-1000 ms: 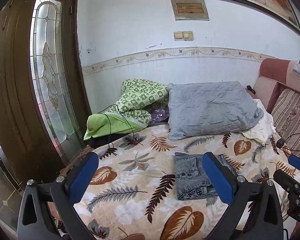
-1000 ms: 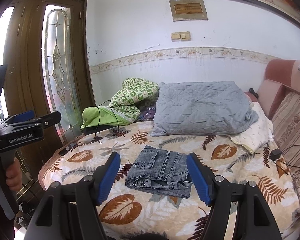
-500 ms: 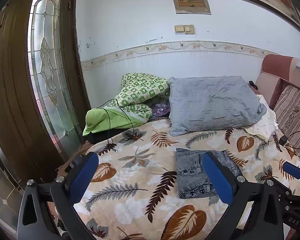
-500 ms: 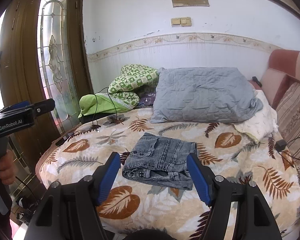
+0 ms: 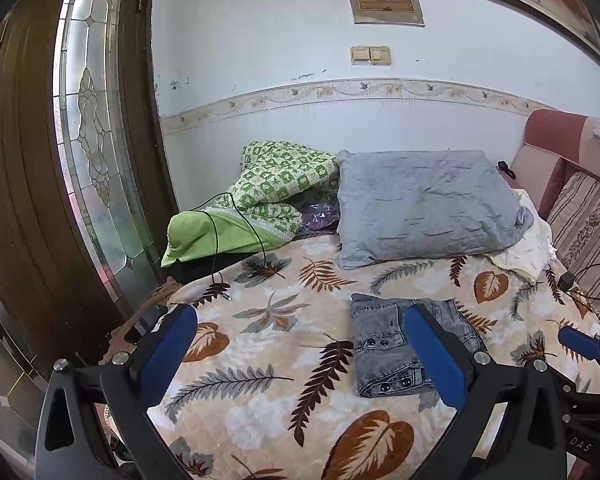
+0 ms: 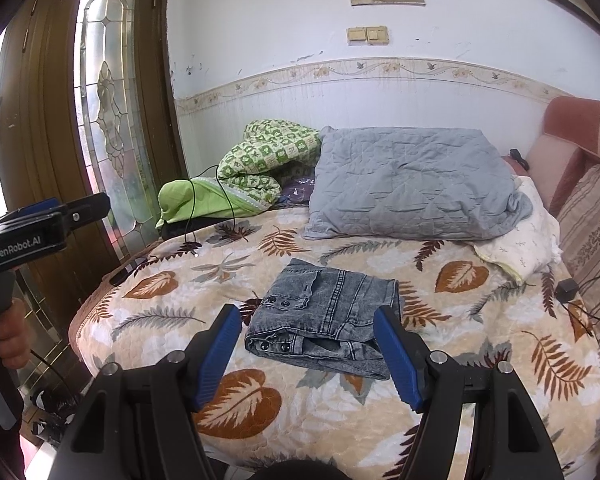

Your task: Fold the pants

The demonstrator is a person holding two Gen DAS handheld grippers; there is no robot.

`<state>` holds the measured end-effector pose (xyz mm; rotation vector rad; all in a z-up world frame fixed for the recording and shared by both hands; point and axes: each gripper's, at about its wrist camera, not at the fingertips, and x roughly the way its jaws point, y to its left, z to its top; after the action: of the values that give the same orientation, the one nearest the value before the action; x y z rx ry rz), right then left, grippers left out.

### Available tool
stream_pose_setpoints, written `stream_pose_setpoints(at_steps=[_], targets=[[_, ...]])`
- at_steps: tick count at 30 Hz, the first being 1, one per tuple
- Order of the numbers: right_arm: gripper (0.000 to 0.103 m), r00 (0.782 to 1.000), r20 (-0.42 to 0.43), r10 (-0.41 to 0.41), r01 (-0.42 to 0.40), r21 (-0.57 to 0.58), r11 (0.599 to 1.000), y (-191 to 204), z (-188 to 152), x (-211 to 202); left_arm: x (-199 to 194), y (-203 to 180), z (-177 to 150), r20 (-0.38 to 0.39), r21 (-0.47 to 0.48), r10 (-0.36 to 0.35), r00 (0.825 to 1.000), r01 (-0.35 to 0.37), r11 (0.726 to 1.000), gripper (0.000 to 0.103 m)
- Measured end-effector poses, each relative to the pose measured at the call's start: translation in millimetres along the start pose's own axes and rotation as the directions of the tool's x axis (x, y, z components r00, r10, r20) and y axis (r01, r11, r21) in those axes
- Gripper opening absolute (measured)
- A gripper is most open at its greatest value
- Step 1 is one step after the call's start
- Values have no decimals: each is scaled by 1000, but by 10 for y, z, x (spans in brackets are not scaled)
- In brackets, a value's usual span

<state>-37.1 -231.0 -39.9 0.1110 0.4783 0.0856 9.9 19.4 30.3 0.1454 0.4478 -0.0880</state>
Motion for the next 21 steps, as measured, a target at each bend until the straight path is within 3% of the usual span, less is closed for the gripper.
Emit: stream_pose_setpoints(at_steps=[21], targets=[[72,1000,2,3,-3,-29,1000,98,16,-11,-148,26,10,36,-16,-13,999,14,1000,103]])
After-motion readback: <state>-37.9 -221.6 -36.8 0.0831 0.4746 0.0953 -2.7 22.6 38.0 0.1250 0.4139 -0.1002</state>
